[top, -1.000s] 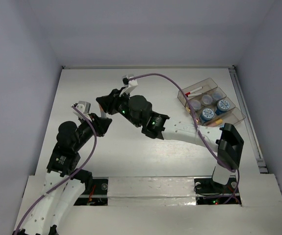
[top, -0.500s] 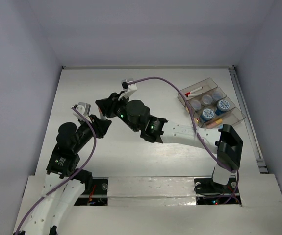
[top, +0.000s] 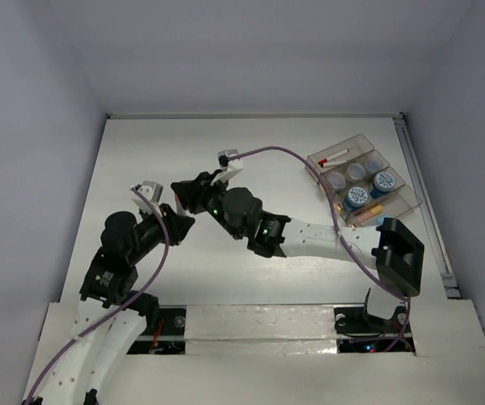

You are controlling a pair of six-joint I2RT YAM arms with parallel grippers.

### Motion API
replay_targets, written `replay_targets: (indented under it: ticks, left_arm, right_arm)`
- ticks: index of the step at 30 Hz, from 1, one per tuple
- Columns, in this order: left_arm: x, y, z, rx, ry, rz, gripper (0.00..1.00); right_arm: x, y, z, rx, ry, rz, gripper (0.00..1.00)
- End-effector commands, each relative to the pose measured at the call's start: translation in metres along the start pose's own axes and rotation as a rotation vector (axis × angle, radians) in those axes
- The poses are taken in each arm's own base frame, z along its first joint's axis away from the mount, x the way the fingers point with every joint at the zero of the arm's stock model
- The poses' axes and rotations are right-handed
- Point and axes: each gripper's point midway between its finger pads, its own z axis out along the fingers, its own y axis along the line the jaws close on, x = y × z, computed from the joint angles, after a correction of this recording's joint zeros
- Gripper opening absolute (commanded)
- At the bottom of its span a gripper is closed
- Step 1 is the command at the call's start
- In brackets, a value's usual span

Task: Sort the stationery into containers
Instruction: Close the pen cap on the pen, then place the pen in the storage box.

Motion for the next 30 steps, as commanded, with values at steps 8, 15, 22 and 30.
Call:
replay_targets:
  ticks: [8,15,22,30]
  left_arm:
    - [-0.112,-0.029,-0.007,0.036,-0.328,0.078,0.0]
    - [-0.13,-0.044,0.005,0.107,-0.338,0.061,0.0]
    - [-0.138,-0.045,0.014,0.113,-0.33,0.061,0.0]
    - [-0.131,-0.045,0.024,0.13,-0.294,0.065,0.0]
  right_arm:
    - [0.109,-0.042,-0.076,0.01,0.333,0.0,0.0]
    - [0.152,-0.051,-0.103,0.009,0.446,0.018,0.0]
    - [0.153,-0.059,-0.113,0.031,0.439,0.029,0.0]
    - [0.166,-0.054,-0.115,0.006,0.487,0.059,0.0]
